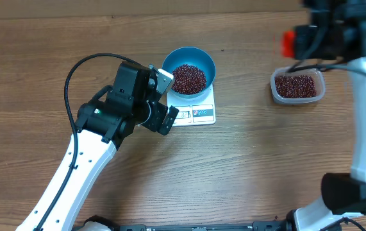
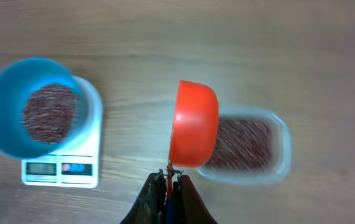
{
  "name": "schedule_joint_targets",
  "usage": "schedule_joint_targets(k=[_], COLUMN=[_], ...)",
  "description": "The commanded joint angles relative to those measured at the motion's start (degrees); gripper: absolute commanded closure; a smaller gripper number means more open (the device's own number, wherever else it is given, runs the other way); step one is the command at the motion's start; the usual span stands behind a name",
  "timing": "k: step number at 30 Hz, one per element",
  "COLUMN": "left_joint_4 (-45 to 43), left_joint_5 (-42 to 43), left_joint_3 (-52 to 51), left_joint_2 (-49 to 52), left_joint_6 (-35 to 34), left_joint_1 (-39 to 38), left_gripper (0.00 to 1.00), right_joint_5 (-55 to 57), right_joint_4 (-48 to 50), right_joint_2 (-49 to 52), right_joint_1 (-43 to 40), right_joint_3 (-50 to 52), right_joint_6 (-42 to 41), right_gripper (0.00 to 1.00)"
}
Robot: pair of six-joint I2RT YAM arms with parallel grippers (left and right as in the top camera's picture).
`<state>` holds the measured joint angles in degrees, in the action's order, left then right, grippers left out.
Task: Scoop item into bowl and weigh 150g on scale
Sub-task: 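Move the empty scoop right back to the bean container, then dip the red scoop into the container and scoop beans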
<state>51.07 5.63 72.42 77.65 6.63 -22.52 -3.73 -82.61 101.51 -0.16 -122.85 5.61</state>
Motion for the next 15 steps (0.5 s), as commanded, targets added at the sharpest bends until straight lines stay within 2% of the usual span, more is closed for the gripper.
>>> schedule_joint_targets(k=[1,6,15], left_joint_4=[-0.11,-0.11,-0.11], left_joint_5=[0.83,0.83,0.83], left_joint_3=[0.07,0.07,0.07], left_joint_2=[0.35,0.35,0.35], left_joint_6=[1.07,1.07,1.05], left_joint_1=[-0.37,-0.37,-0.37], left_gripper=[0.01,0.01,0.0], right_joint_5=[-4.35,-5.2,-5.35], right_joint_4=[-2.08,-2.82,-1.73], right_joint_2=[1.86,5.62,12.39], right_joint_1=[-7.15,-12.48,-13.2], right_joint_3=[-0.81,2.05,8.7], right_joint_6=[0.94,2.89,6.69], right_gripper=[0.96,0.96,0.96])
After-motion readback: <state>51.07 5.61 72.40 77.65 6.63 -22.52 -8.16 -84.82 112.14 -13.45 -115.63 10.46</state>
